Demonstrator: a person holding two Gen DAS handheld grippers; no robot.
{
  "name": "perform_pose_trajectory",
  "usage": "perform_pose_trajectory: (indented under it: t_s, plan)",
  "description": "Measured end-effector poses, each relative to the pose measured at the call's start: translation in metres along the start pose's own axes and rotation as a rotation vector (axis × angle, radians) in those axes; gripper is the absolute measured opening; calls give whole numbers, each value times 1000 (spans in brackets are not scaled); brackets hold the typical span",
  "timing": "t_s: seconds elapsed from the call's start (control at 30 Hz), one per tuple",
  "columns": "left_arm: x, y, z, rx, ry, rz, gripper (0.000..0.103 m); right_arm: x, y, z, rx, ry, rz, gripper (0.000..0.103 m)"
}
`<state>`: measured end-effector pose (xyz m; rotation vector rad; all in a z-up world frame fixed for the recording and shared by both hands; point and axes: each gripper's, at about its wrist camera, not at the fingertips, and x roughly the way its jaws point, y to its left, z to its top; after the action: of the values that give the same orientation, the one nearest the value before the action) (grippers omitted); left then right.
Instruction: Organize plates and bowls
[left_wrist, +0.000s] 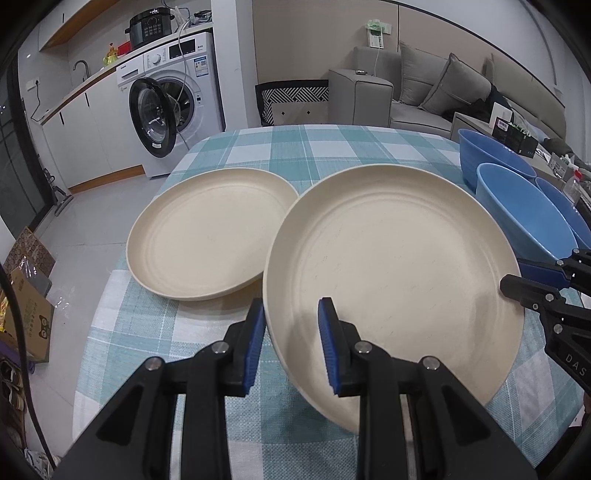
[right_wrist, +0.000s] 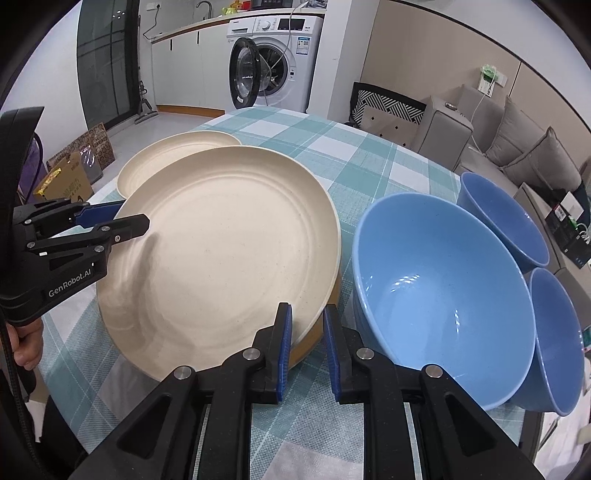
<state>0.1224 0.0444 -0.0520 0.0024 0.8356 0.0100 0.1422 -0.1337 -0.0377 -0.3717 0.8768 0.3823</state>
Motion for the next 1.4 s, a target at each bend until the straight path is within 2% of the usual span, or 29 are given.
perform_pose_trajectory:
  t_s: [0.33, 0.57, 0.83, 1.03, 1.17, 1.3, 1.4]
  plan:
    - [8, -5, -3, 6, 17, 3, 26, -2, 10, -3, -55, -19, -84, 20]
    - [9, -7, -5, 14, 23, 8, 26, 0, 22, -6, -126, -35, -181, 22]
    - [10, -7, -5, 16, 31, 5, 27, 6, 30, -6, -183, -29, -237, 23]
    - [11, -10, -6, 28, 32, -13, 28, 10, 47, -8, -250, -29, -202, 23]
    - [11, -8, -6, 29, 32, -22, 31, 15, 50, -6, -247, -23, -180, 23]
    - [7, -7, -3, 27, 22, -28, 32, 14, 46, -5, -233, -26, -162, 35]
    - [1, -6, -2, 24, 7, -26, 40, 10, 43, -4, -216, -39, -142, 48]
